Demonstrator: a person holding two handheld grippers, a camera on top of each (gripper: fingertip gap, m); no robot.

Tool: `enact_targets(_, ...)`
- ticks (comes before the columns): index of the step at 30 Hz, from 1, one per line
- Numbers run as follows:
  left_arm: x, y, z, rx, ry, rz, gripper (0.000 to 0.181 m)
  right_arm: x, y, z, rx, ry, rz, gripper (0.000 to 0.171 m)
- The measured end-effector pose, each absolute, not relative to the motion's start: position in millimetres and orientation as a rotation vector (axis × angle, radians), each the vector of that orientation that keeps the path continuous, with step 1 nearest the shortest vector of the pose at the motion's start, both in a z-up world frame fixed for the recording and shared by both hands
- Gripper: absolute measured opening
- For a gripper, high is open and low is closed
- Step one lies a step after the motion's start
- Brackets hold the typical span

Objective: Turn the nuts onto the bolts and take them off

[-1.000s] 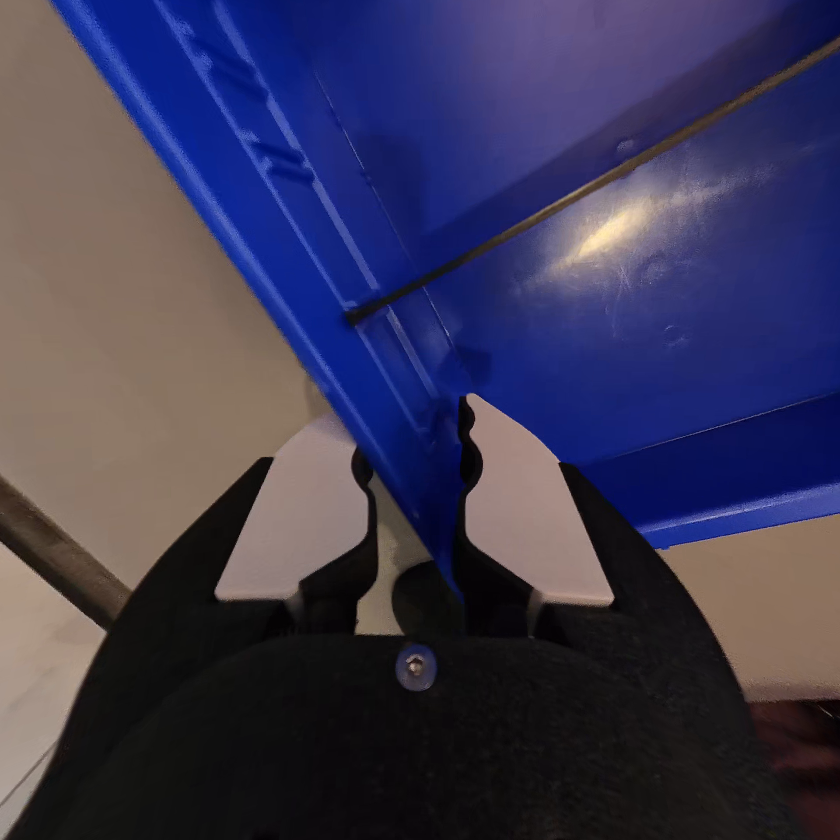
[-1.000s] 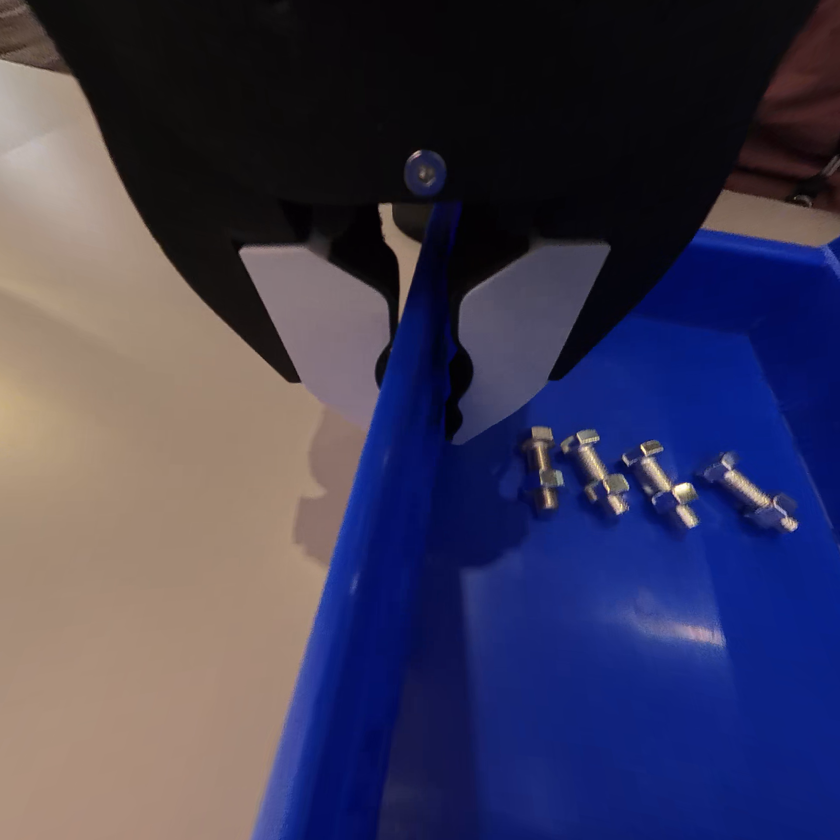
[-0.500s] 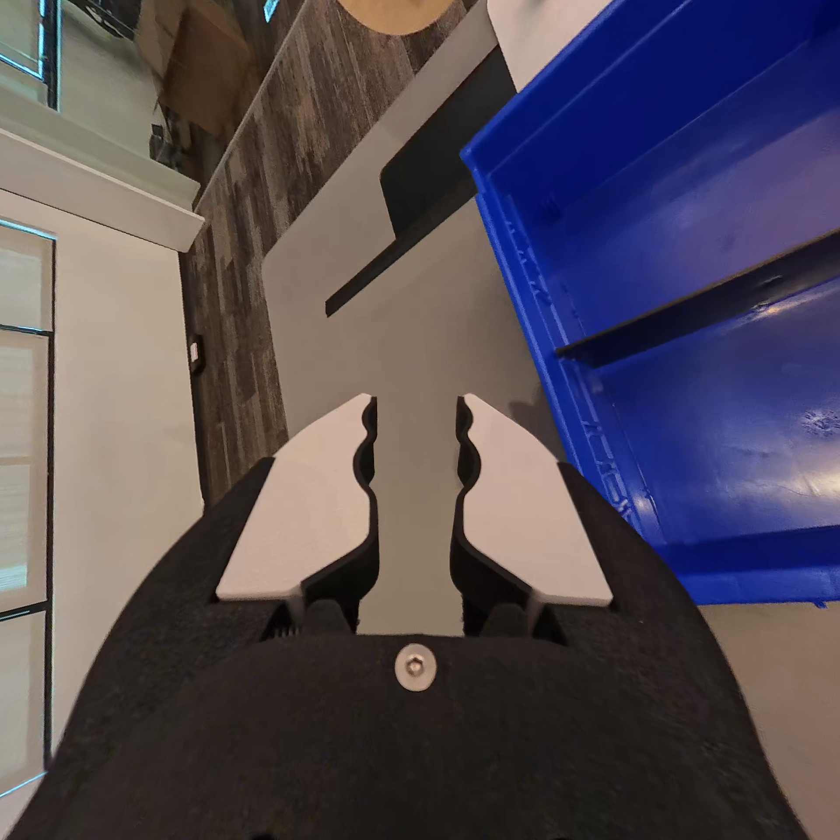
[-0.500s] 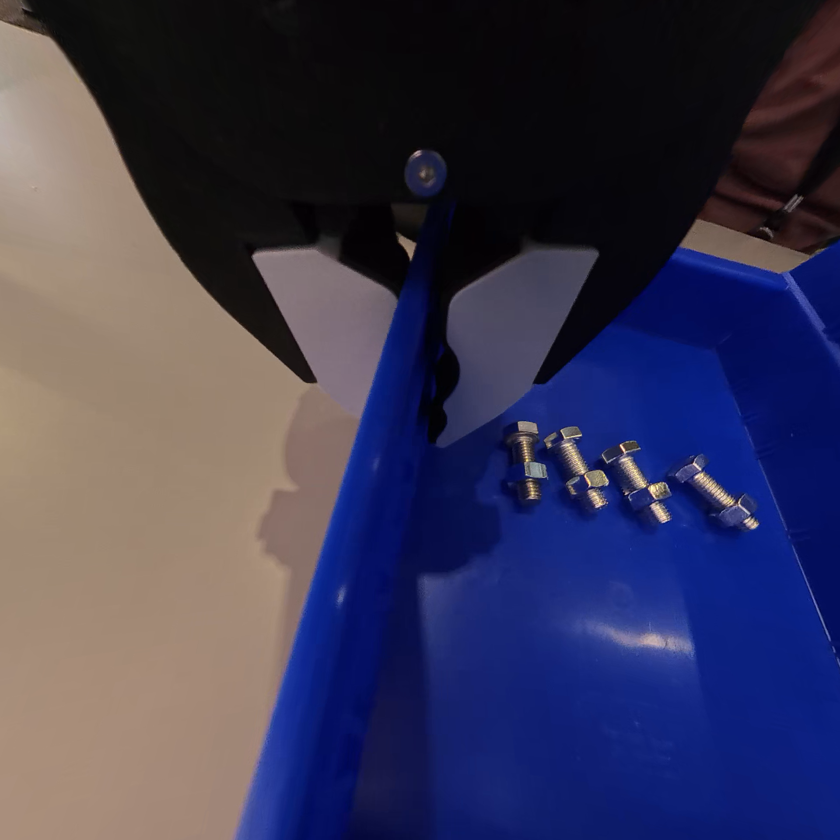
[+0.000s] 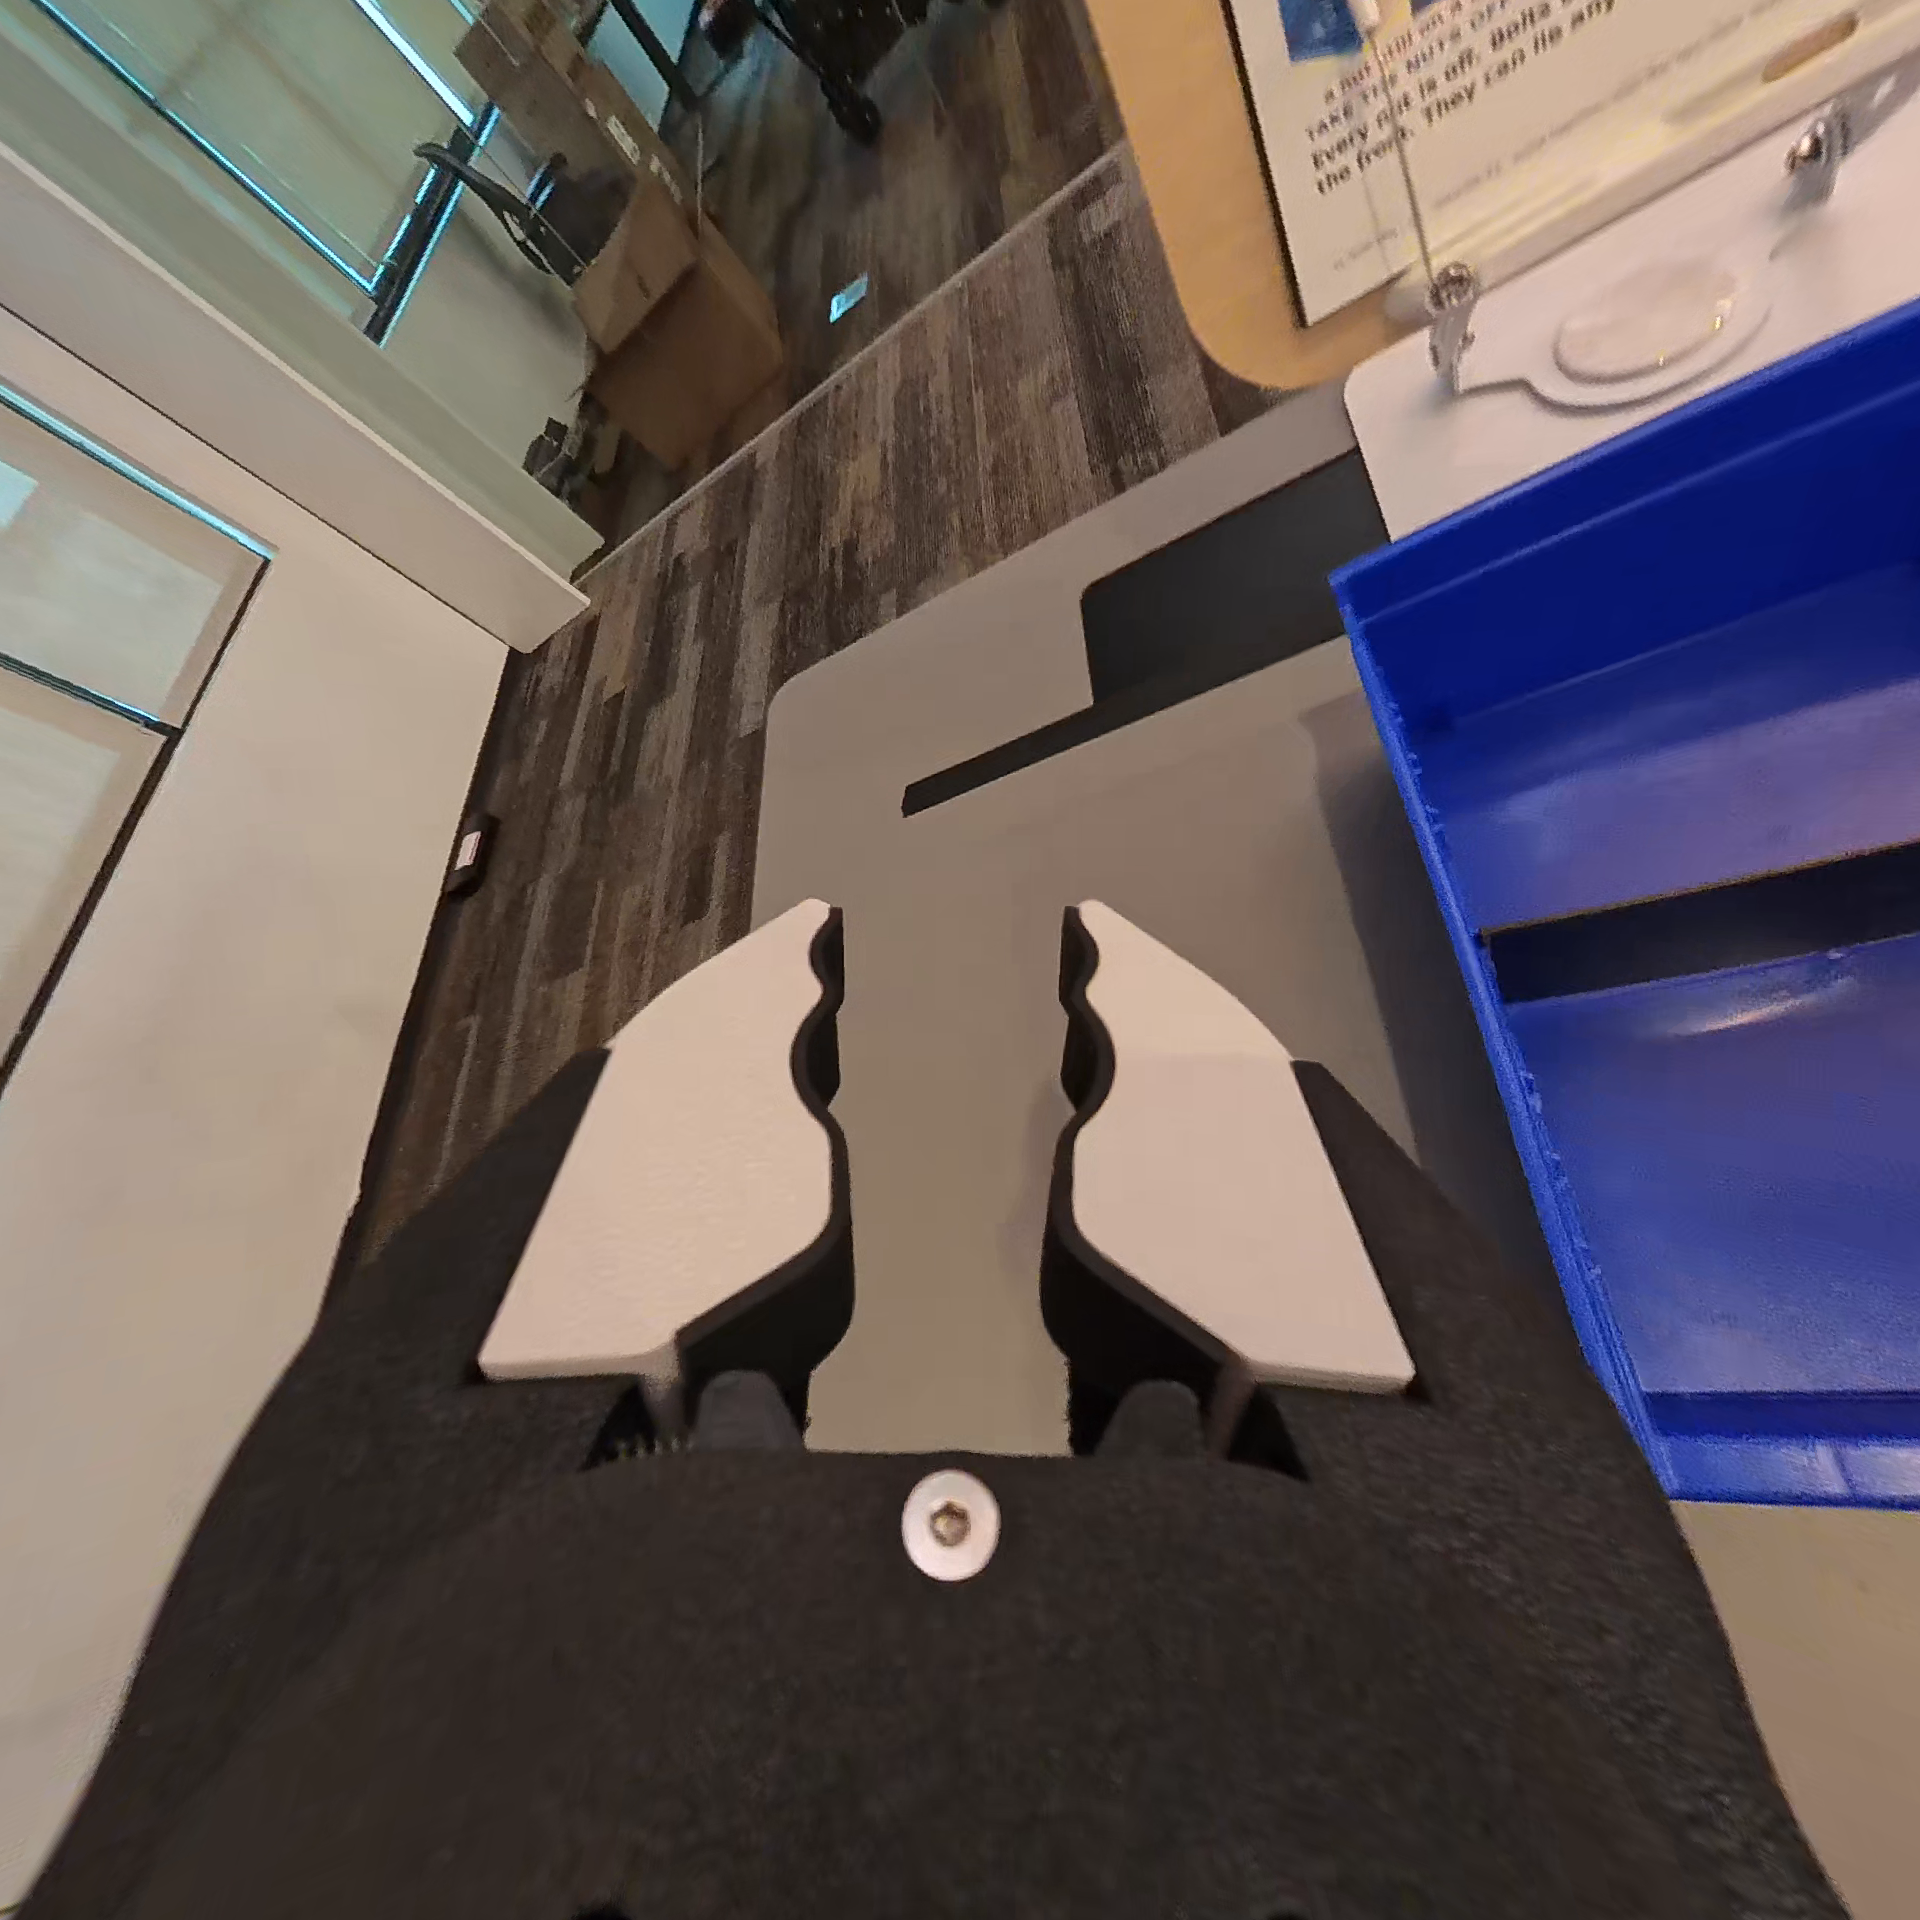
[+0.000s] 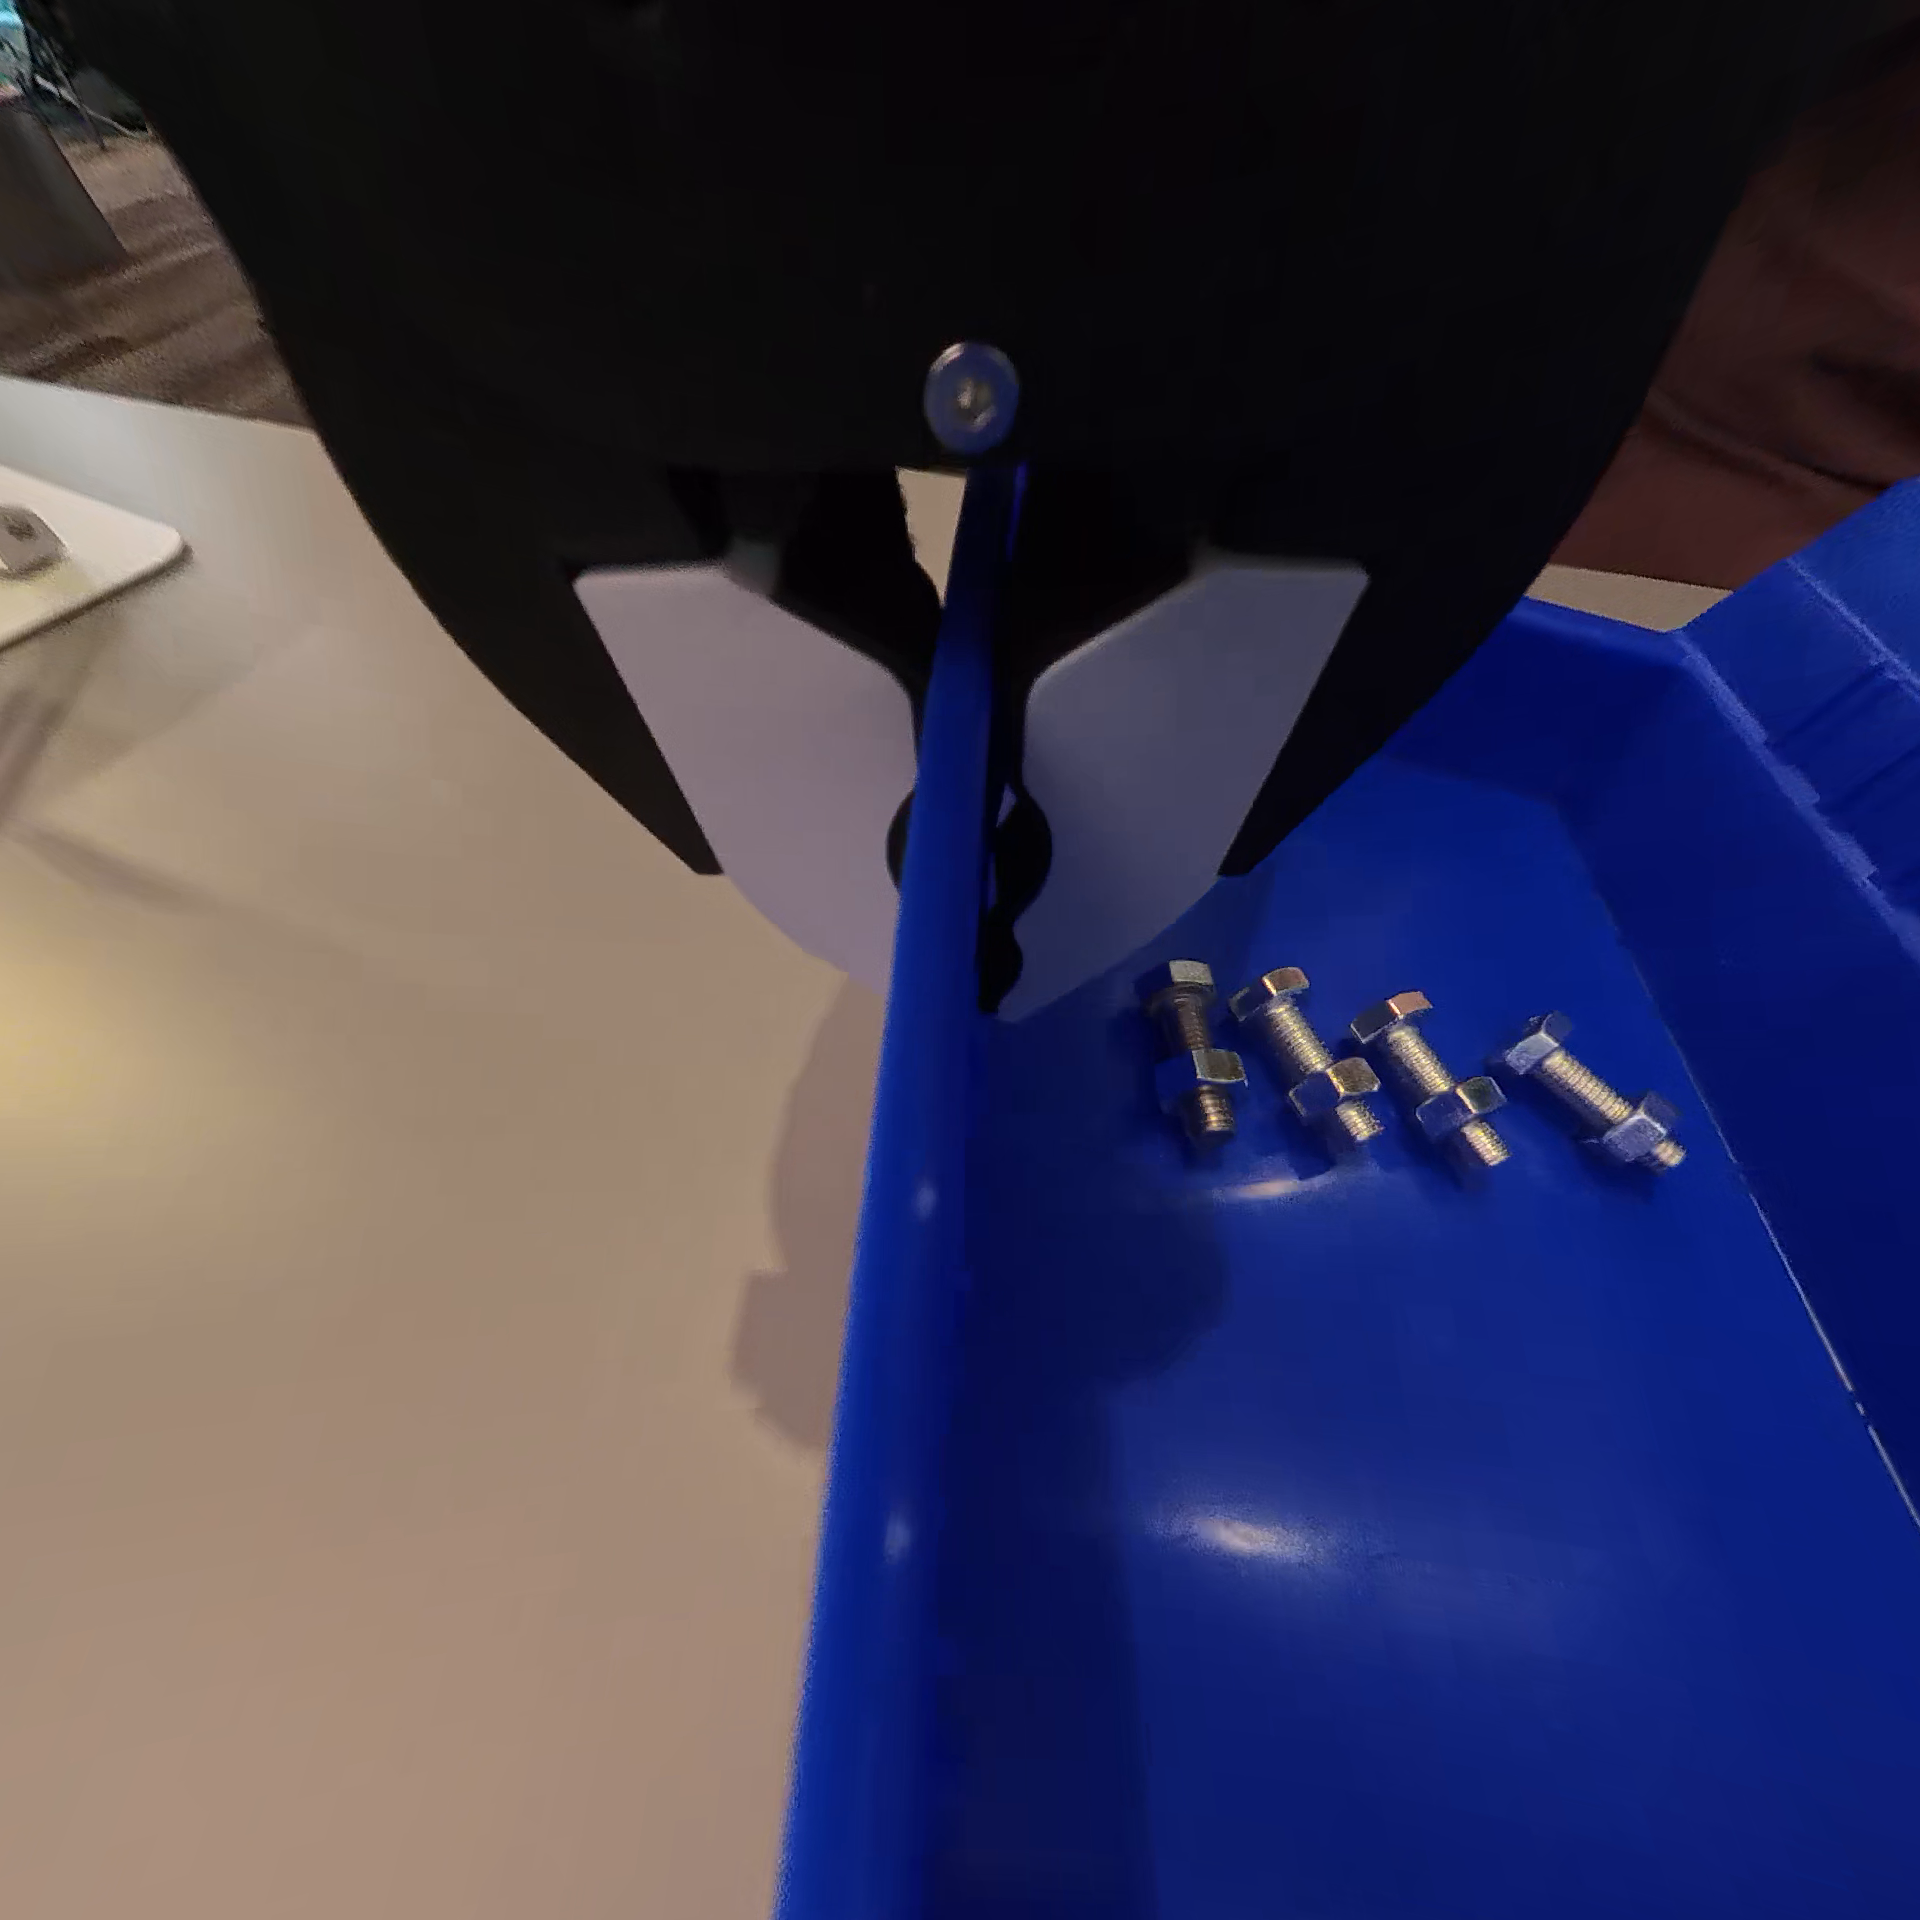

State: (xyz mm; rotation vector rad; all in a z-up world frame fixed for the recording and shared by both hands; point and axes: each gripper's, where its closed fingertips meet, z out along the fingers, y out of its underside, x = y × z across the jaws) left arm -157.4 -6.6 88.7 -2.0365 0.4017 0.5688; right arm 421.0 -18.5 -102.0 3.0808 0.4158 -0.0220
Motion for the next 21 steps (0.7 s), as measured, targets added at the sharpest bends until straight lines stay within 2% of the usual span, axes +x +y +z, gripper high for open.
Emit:
enact_targets(6,-167.4,-19.6,107.8,-1.979,0.348,0.451,0.039,425.2,-18.5,-39.6,3.105,0.419,0.074,0.007)
enact_targets(11,-167.5,-31.1,122.7,-1.927,0.321,0.388,0.039,392.5,-4.9,29.3,3.116,0.523,0.189,0.007)
enact_targets(16,-160.9,-41.0,129.7,-1.906,0.328,0.318,0.038,300.7,18.5,75.2,3.099,0.731,0.164,0.006)
enact_targets(21,-165.3,-50.8,141.8,-1.862,0.287,0.283,0.038,159.7,42.2,69.8,3.025,1.0,0.007,0.006)
